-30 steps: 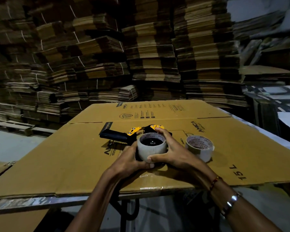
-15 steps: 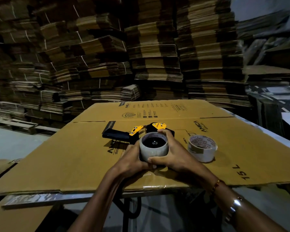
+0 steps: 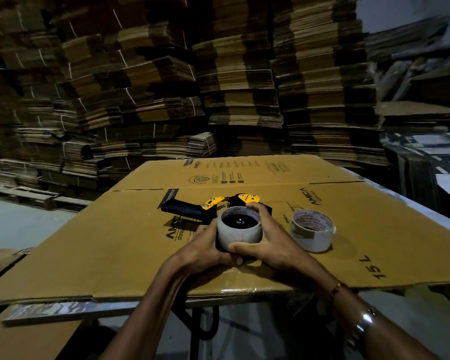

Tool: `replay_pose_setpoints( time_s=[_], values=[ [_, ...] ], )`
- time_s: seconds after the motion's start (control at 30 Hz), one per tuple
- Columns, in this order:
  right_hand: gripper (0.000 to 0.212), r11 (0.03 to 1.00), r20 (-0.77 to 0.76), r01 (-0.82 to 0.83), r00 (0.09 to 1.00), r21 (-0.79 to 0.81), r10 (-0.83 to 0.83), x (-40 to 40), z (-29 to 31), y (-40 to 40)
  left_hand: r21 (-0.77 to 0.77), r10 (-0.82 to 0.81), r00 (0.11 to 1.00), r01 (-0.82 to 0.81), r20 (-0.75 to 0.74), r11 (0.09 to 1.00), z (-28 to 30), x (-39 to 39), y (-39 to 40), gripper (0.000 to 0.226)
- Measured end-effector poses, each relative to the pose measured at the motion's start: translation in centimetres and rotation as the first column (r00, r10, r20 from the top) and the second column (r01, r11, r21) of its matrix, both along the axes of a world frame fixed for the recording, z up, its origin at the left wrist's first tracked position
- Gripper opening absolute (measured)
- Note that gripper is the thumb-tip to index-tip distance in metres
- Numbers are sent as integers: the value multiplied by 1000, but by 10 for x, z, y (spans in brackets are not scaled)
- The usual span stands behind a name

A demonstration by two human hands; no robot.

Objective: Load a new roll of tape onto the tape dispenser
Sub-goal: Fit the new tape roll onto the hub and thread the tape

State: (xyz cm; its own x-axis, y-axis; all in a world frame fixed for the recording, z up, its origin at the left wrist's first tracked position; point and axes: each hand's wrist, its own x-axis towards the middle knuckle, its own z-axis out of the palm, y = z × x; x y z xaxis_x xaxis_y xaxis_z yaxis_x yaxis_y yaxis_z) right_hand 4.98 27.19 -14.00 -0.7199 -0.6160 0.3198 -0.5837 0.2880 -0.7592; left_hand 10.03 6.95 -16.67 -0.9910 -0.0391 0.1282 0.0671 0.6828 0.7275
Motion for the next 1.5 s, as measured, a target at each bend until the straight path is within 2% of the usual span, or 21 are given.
replay_pose_setpoints(
  time_s=[0.23, 0.4, 0.67, 1.07, 1.23, 1.3, 1.37, 1.5],
  values=[
    [87, 1000, 21, -8, 1000, -11, 9, -2, -2, -1, 19, 55, 997, -54, -62, 998, -11, -6, 5, 120],
    [104, 1000, -9, -17, 1000, 24, 17, 0, -3, -2, 15, 36, 992, -35, -119, 999, -12, -6, 6, 123],
    [112, 999, 18, -41, 999, 27, 40, 3, -5, 0, 14, 17, 991, -16, -134, 1000, -10, -5, 7, 120],
    [91, 995, 50, -71, 996, 76, 67, 1, 8, 2, -4, 32, 994, -32, -108, 999, -12, -9, 6, 119],
    [117, 992, 84, -63, 995, 108, 55, -2, 13, 4, -24, 57, 992, -60, -109, 998, -13, -8, 7, 119],
    [123, 985, 40, -54, 998, 163, 48, -5, 19, 1, -28, 67, 992, -71, -106, 997, -12, -7, 7, 113],
    [124, 976, 3, -35, 999, 214, 36, -7, 24, -4, -19, 66, 991, -68, -113, 998, -13, -7, 6, 108],
    [112, 975, -13, -19, 1000, 221, 22, -7, 20, -6, -29, 62, 991, -66, -121, 997, -13, -8, 5, 109]
  ],
)
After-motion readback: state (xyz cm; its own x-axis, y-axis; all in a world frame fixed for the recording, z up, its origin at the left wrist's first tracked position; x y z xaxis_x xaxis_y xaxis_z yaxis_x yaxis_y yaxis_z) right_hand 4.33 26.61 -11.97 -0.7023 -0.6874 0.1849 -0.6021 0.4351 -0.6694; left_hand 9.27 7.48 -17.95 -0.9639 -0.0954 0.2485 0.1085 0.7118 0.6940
